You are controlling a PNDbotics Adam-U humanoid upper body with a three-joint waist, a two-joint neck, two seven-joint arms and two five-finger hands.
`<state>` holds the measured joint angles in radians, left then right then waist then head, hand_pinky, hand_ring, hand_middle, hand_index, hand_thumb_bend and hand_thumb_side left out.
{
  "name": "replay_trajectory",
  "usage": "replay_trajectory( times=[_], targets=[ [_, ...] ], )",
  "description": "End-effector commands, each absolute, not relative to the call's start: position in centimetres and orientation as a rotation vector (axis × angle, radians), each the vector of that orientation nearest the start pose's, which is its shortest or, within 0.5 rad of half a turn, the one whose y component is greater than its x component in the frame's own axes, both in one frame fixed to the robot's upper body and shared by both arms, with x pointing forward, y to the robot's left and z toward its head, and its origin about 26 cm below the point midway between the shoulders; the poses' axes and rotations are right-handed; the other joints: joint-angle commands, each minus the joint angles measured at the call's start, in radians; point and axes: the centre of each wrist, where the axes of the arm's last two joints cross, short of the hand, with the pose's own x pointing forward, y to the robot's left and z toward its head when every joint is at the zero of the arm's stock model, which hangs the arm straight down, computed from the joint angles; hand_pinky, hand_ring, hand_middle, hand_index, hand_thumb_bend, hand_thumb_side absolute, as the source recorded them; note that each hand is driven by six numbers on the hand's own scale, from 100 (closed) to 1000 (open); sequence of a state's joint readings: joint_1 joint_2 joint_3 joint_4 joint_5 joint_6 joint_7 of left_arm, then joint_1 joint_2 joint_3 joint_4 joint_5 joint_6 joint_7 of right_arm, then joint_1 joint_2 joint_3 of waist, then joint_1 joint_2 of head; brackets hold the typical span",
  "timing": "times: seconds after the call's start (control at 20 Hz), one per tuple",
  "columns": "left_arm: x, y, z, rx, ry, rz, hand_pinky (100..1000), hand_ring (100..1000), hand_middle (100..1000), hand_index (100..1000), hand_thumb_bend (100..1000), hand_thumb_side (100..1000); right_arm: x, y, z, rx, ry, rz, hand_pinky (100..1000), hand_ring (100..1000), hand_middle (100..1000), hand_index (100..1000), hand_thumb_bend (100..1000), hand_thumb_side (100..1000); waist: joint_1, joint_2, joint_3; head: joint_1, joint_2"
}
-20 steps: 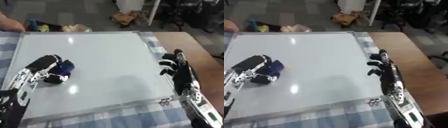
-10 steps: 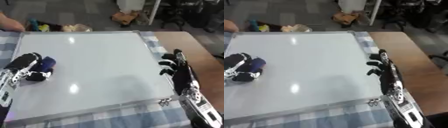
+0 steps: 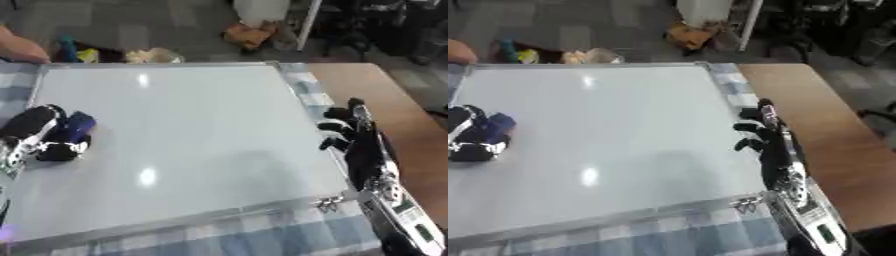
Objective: Wipe the whiteboard clean with a brush.
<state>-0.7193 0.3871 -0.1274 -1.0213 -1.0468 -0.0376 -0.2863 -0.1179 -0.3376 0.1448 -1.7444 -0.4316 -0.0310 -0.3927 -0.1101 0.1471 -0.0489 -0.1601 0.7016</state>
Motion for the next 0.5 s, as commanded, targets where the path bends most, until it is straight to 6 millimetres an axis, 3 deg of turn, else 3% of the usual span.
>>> replay_trajectory(
  times=[0.05, 0.5],
  targets=[
    [44.0, 30.5, 8.9, 0.939, -1.102, -1.41, 569, 574, 552, 299, 711, 375, 29.9, -26.8, 8.4, -0.013, -1.815, -0.226, 344, 612, 645, 652, 100, 805, -0.001, -0.001, 0.001, 0.002, -0.008],
    [44.2, 26.7, 7.9, 0.838, -1.137, -1.579, 568, 573, 552, 300, 698, 383, 29.9, -26.7, 8.3, -0.009, -1.811, -0.223, 344, 612, 645, 652, 100, 806, -0.004, -0.004, -0.009, 0.01, -0.007]
  ],
)
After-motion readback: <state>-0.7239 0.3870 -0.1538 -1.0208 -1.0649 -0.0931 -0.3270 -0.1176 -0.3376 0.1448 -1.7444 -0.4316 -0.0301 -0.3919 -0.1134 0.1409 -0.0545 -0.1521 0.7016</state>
